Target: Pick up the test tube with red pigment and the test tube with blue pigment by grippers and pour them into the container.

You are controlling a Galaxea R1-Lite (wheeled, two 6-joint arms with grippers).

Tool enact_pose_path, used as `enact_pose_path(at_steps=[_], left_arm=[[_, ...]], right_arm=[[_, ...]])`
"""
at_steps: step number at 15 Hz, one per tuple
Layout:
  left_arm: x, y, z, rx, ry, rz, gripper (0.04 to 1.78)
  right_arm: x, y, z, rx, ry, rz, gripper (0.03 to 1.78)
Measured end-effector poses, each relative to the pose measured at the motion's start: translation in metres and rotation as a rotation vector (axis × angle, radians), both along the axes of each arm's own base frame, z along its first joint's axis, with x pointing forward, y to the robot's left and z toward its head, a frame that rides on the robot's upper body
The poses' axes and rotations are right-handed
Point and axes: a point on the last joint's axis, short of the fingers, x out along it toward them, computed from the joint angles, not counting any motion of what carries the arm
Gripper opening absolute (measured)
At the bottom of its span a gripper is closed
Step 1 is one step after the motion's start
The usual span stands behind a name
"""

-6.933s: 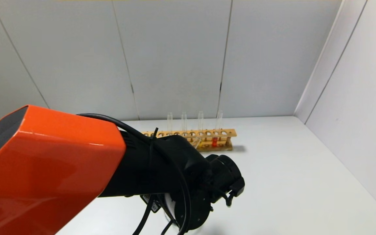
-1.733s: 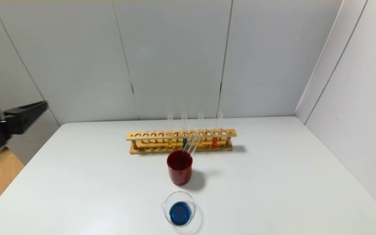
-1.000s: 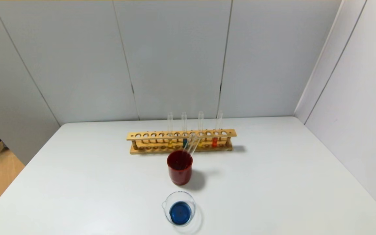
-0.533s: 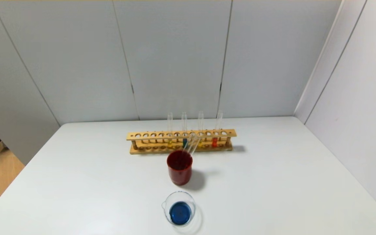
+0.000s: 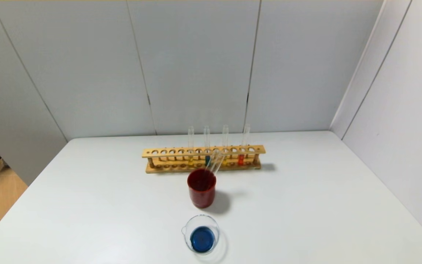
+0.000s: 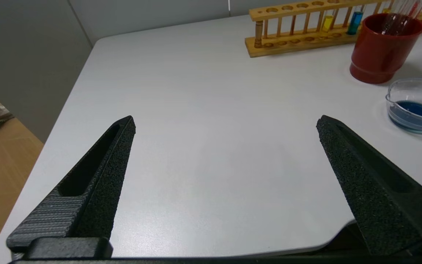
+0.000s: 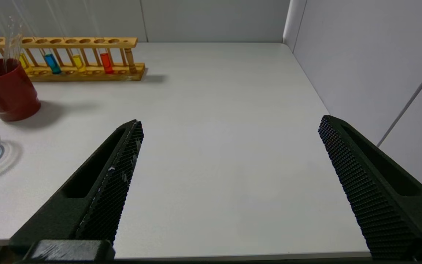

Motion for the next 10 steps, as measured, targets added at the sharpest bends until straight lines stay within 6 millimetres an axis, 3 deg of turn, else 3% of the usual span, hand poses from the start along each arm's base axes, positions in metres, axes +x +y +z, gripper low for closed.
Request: enact_pose_path(at_steps=[10], left_arm=[[0.0020,0.0009,0.0003,-0.065,-0.043,0.041,1.75]], right_arm=[[0.0000,-0.0001,0.0002,0.000,-0.002,-0.003,1.75]])
